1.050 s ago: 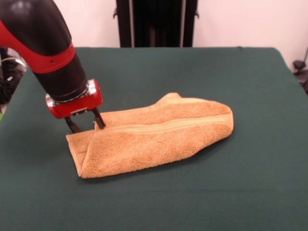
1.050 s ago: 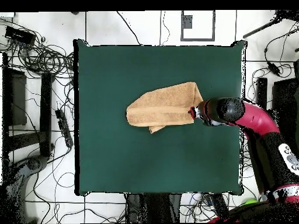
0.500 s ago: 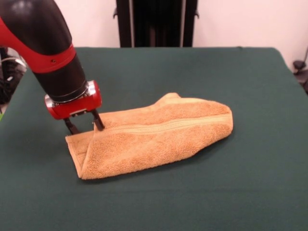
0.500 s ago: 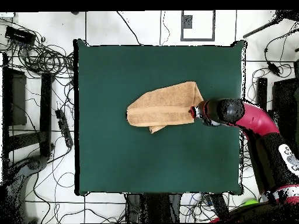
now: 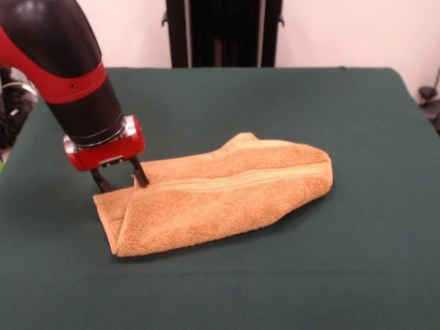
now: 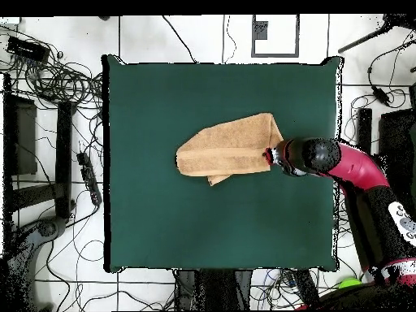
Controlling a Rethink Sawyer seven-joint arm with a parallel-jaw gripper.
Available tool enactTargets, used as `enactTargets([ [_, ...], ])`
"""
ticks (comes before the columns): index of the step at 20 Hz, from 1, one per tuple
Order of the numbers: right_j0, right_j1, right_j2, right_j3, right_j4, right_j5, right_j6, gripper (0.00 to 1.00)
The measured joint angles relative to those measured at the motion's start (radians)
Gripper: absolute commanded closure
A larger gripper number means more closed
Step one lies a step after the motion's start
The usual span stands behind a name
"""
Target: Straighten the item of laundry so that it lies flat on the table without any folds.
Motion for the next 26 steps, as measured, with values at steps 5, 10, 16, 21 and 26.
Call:
enactTargets([
  [5,-0.005,0.001,0.005,0.002,0.0,-0.006,0.0,0.0],
  [10,-0.036,0.003,0.035,0.024,-0.018,-0.033,0.0,0.0],
  [16,-0.08,0.007,0.086,0.049,-0.063,-0.051,0.0,0.0],
  [21,-0.08,0.002,0.094,0.054,-0.086,-0.053,0.0,0.0],
  [26,-0.043,-0.016,0.063,0.053,-0.09,-0.057,0.0,0.0],
])
